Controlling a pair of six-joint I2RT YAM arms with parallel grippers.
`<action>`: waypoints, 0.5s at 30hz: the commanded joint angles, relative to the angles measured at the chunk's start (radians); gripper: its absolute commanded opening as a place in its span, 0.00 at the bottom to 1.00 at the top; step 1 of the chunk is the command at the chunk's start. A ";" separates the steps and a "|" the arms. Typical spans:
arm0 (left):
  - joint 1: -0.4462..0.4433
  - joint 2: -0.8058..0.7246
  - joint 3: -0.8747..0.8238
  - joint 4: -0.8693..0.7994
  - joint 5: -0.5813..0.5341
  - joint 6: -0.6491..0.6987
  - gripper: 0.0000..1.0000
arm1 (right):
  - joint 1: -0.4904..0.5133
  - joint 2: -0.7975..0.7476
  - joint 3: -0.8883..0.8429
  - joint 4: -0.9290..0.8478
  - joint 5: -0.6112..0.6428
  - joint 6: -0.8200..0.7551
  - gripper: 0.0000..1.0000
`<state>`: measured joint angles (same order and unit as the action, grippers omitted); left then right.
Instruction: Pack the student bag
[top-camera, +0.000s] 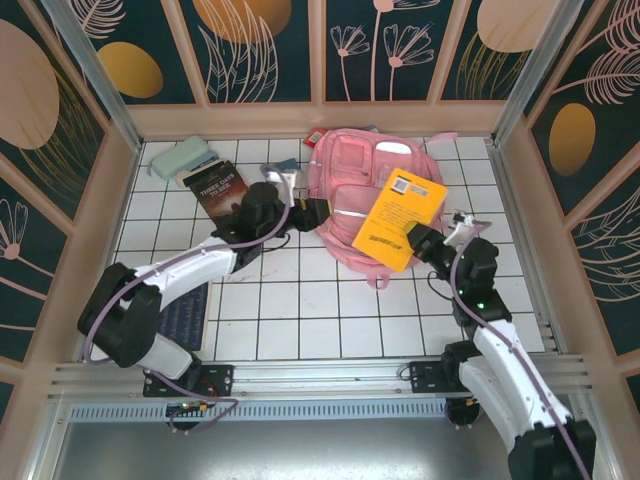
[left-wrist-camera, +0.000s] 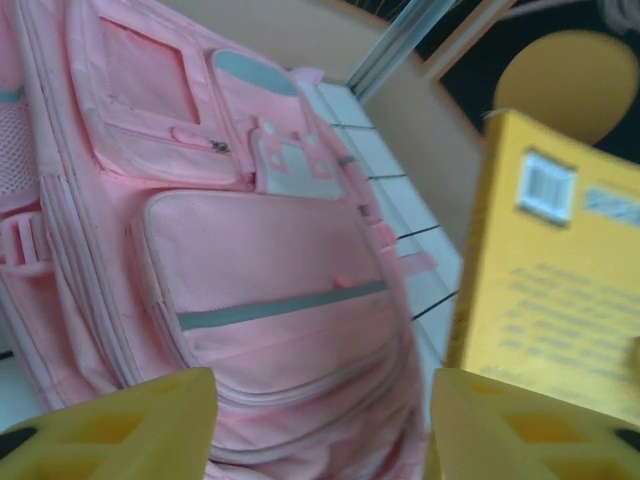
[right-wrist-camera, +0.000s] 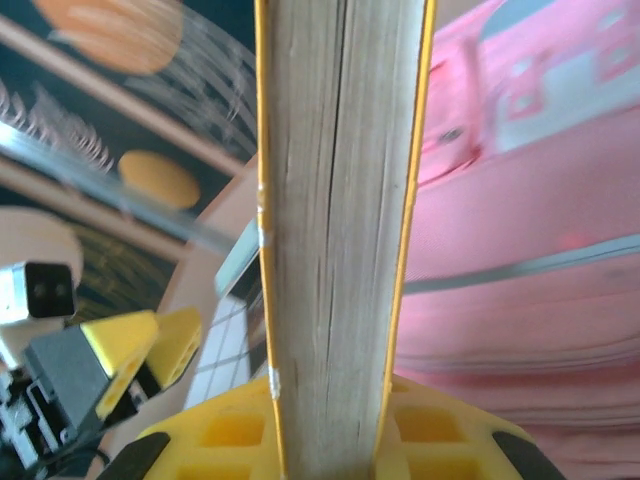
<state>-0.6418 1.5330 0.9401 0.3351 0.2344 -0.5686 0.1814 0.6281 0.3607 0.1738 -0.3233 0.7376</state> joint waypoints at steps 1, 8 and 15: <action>-0.058 0.081 0.126 -0.184 -0.155 0.243 0.54 | -0.048 -0.077 0.039 -0.160 0.118 -0.037 0.00; -0.161 0.292 0.316 -0.287 -0.337 0.454 0.46 | -0.118 -0.146 0.064 -0.322 0.200 -0.030 0.00; -0.258 0.475 0.469 -0.342 -0.430 0.576 0.46 | -0.163 -0.172 0.083 -0.422 0.274 -0.037 0.00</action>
<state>-0.8703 1.9728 1.3586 0.0490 -0.1223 -0.0895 0.0334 0.4854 0.3843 -0.2543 -0.0925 0.7147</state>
